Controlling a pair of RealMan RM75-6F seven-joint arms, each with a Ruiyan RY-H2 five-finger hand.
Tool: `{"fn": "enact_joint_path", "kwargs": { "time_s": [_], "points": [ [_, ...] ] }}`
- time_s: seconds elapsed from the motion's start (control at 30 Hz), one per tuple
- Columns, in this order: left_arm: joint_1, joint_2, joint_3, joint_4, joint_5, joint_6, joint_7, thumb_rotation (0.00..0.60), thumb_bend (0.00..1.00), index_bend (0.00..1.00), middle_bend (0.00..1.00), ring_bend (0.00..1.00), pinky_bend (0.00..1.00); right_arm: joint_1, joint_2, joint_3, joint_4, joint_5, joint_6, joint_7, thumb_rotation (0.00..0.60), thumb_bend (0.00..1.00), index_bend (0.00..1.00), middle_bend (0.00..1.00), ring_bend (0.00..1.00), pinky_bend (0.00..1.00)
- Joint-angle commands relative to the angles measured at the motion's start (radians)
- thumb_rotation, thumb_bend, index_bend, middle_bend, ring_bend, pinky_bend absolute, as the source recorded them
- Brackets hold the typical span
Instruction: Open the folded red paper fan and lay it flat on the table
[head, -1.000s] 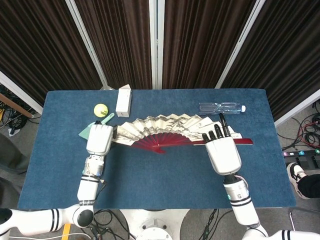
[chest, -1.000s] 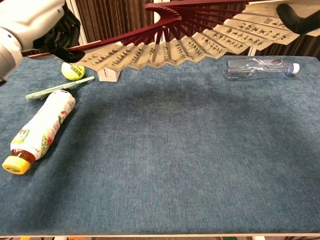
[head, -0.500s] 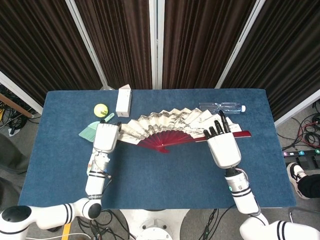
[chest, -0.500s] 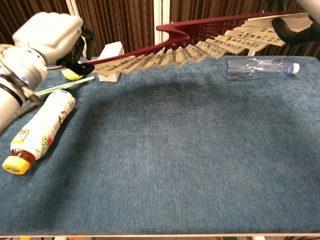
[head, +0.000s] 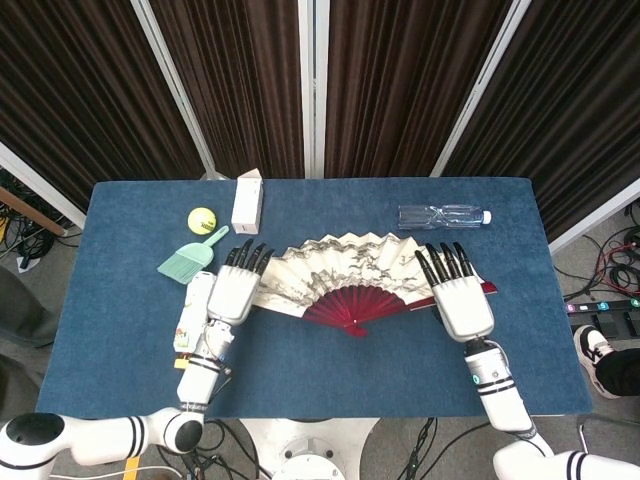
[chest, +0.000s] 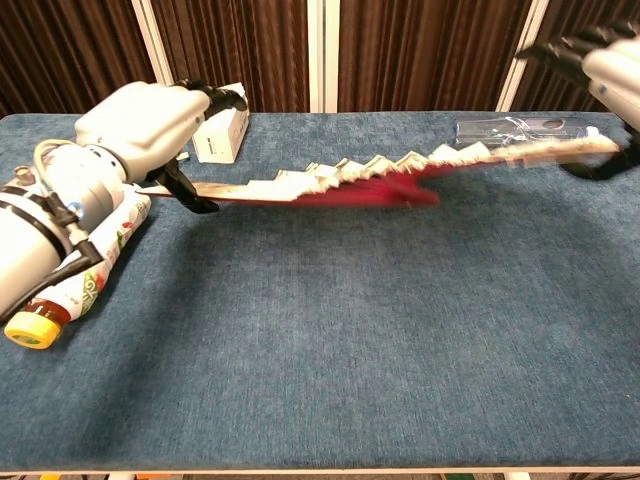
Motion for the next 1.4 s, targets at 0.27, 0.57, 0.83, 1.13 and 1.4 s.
{"fn": "enact_joint_path", "kwargs": {
  "time_s": [0.27, 0.57, 0.83, 1.13, 1.4],
  "points": [
    [-0.041, 0.146, 0.054, -0.207, -0.08, -0.18, 0.095, 0.6, 0.0, 0.07, 0.04, 0.0, 0.08, -0.002, 0.134, -0.028, -0.133, 0.176, -0.163, -0.029, 0.6, 0.0, 0.0, 0.0, 0.0, 0.0],
    [-0.031, 0.293, -0.008, -0.272, -0.178, -0.261, -0.087, 0.6, 0.0, 0.08, 0.04, 0.0, 0.08, -0.006, 0.207, 0.007, -0.125, 0.137, -0.17, 0.139, 0.6, 0.0, 0.0, 0.0, 0.0, 0.0],
    [0.063, 0.421, -0.041, -0.216, -0.103, -0.162, -0.317, 0.6, 0.0, 0.08, 0.05, 0.0, 0.08, -0.052, 0.259, 0.017, -0.067, 0.043, -0.105, 0.33, 0.6, 0.03, 0.0, 0.04, 0.0, 0.0],
    [0.317, 0.55, 0.053, -0.103, 0.044, 0.089, -0.606, 0.6, 0.0, 0.17, 0.12, 0.05, 0.11, -0.151, 0.325, -0.009, 0.04, -0.124, 0.022, 0.699, 0.6, 0.17, 0.02, 0.14, 0.0, 0.0],
    [0.518, 0.629, 0.171, -0.171, 0.12, 0.279, -0.622, 0.6, 0.0, 0.2, 0.14, 0.05, 0.11, -0.258, 0.326, -0.064, 0.053, -0.175, 0.129, 0.755, 0.6, 0.17, 0.03, 0.14, 0.0, 0.0]
  ]
}}
